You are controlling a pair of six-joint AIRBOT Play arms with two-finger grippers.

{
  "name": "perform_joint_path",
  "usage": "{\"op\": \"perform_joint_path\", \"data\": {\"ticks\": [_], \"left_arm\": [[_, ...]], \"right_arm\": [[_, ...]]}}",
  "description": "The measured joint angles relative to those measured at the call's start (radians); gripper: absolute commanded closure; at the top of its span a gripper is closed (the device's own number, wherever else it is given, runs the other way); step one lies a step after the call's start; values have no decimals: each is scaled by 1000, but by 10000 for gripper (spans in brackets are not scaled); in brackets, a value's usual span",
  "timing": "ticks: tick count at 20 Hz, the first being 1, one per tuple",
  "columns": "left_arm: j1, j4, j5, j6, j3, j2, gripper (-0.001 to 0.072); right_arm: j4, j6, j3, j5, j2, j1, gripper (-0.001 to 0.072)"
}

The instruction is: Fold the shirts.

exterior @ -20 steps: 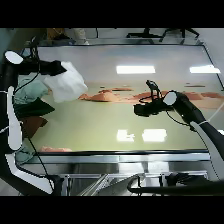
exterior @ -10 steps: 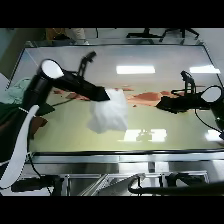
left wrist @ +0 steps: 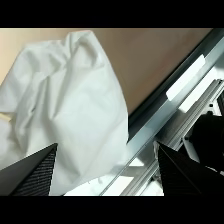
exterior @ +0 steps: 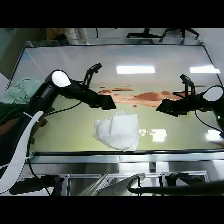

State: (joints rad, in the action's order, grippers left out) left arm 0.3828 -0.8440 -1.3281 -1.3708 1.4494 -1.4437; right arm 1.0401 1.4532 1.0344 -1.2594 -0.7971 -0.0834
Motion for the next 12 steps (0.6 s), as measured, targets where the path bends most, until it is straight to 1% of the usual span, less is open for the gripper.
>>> {"op": "perform_joint_path", "data": {"ticks": [3,5,7,9,11,12], "left_arm": [[-89,-24,-48,-6,-147,71,28],[-135,-45,-26,-6,-314,136,28],[-164,-58,48,-3,-497,197,28],[-178,-56,159,2,-665,244,28],[-186,-14,293,18,-793,271,29],[-188,29,356,40,-842,279,29]], "right_arm": [[-26,-40,-38,-12,-28,23,91],[-63,-83,-80,-5,-55,48,92],[-111,-131,-111,21,-93,76,92],[-168,-192,-128,59,-143,102,92],[-232,-262,-136,102,-199,121,92],[-269,-300,-139,120,-228,126,92]]}}
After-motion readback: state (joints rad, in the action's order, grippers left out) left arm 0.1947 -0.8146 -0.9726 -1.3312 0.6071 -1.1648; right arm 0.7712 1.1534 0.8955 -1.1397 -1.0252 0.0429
